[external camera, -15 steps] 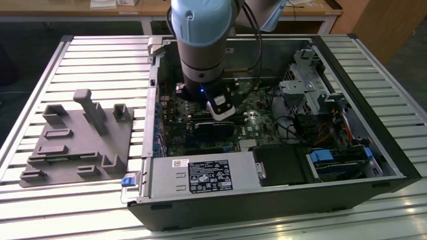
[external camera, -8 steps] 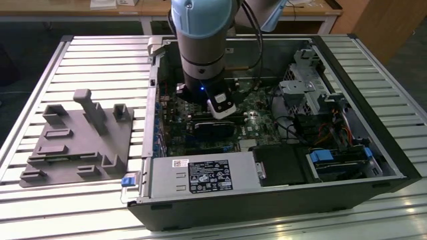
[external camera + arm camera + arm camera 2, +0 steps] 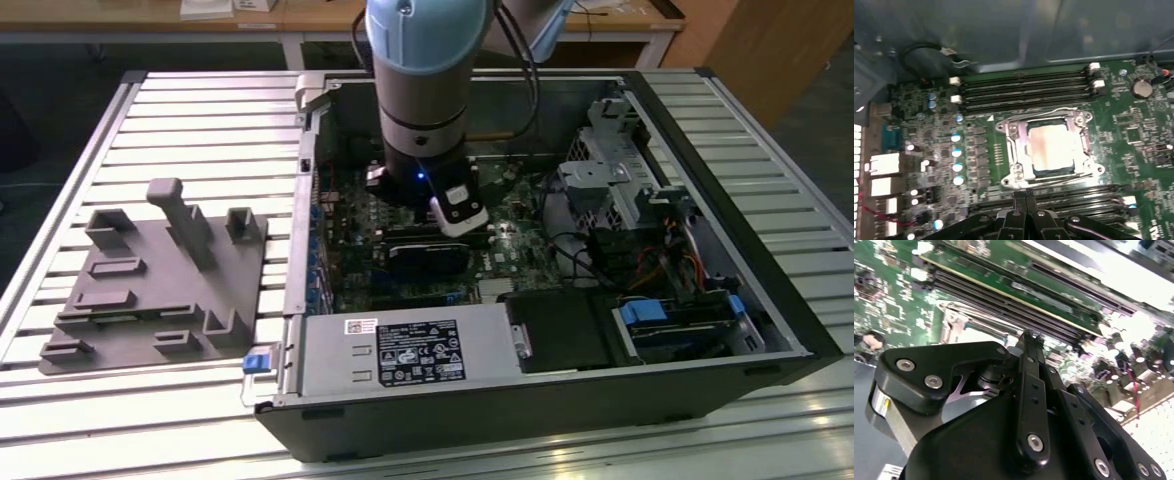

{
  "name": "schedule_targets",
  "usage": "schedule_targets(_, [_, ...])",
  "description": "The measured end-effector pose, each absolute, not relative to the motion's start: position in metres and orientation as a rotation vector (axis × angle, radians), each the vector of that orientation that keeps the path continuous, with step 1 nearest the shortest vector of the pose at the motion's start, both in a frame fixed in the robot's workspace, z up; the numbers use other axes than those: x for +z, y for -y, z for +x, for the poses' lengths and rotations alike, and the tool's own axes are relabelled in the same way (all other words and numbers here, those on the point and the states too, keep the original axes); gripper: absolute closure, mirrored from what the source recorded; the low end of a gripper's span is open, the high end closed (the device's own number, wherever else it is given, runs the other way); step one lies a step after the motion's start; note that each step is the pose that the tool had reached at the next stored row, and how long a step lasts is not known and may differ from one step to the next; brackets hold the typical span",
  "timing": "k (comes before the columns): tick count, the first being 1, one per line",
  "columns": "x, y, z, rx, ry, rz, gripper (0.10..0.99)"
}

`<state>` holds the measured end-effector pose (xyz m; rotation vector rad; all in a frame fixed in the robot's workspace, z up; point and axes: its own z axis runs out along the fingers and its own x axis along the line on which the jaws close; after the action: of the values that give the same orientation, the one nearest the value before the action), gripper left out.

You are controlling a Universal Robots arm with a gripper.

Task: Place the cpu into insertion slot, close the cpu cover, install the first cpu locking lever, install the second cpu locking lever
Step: 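Install the second cpu locking lever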

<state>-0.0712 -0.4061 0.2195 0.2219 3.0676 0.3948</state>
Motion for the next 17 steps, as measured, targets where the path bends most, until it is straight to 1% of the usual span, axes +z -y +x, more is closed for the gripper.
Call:
schedule_targets(8, [0.220,0.401,-0.055,0.380,-3.069,0.226,0.980])
schedule_targets(13, [0.220,0.392,-0.051,0.346,-3.072,0.225,0.980])
schedule_targets(17, [0.220,0.384,-0.049,0.303,-3.075,0.224,0.980])
